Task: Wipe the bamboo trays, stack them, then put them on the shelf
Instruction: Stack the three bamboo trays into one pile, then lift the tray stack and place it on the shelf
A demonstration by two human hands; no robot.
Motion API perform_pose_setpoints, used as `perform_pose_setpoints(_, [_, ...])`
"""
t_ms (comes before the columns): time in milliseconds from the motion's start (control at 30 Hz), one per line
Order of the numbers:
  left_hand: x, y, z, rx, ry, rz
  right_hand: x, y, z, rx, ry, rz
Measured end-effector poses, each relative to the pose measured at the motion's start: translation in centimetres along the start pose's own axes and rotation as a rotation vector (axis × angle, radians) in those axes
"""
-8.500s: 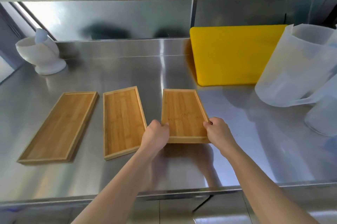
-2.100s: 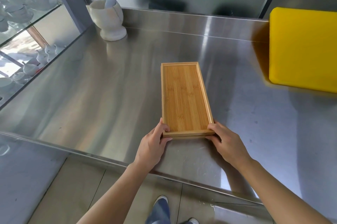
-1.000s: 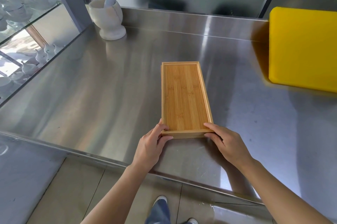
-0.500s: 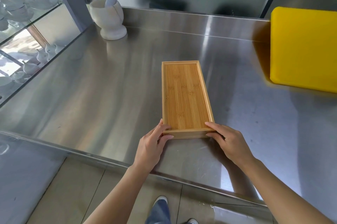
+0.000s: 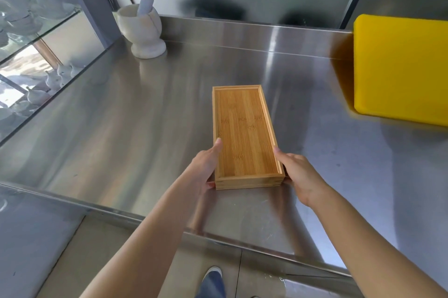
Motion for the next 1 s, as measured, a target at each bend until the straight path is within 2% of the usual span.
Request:
perform_pose_setpoints(167, [-0.5, -0.1, -0.2, -0.006, -0.11, 0.012, 0.3, -0.5, 1.5, 0.056, 0.024, -0.119])
perform_pose_setpoints(300, [0.5, 0.2, 0.1, -0.023, -0.069, -0.076, -0.2, -0.8, 1.0, 0.033, 0.076, -0.099])
perform_pose_setpoints(433, [1.9, -0.4, -0.8, -0.052, -0.056, -0.08, -0.5, -1.5, 1.5, 0.064, 0.084, -0.06])
perform_pose_setpoints(533, [2.3, -0.7, -1.2, -0.098, -0.112, -0.026, -0.1, -2.0, 2.2, 0.097, 0.077, -0.049])
perform_pose_setpoints(733, [1.8, -1.1, -0.1, -0.06, -0.223, 0.098, 0.4, -2.6, 1.5, 0.094, 0.163, -0.052])
perform_pose_setpoints(900, [1.0, -1.2, -0.1, -0.069, -0.292, 0.189, -0.1, -2.8, 0.1, -0.039, 0.374, 0.065])
perform_pose_setpoints(1000, [0.9, -1.1, 0.2, -0.059, -0.308, 0.226, -0.3, -2.9, -0.1, -0.073, 0.416, 0.11])
Point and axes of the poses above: each hand's wrist, its own y-axis towards the middle knuckle, its own x-axis out of the back of the hand, z = x × y, the point moved 9 cm from there along y, towards the middle knuckle, and after that the axes turned 11 degrees about y, right-handed, at the moved point
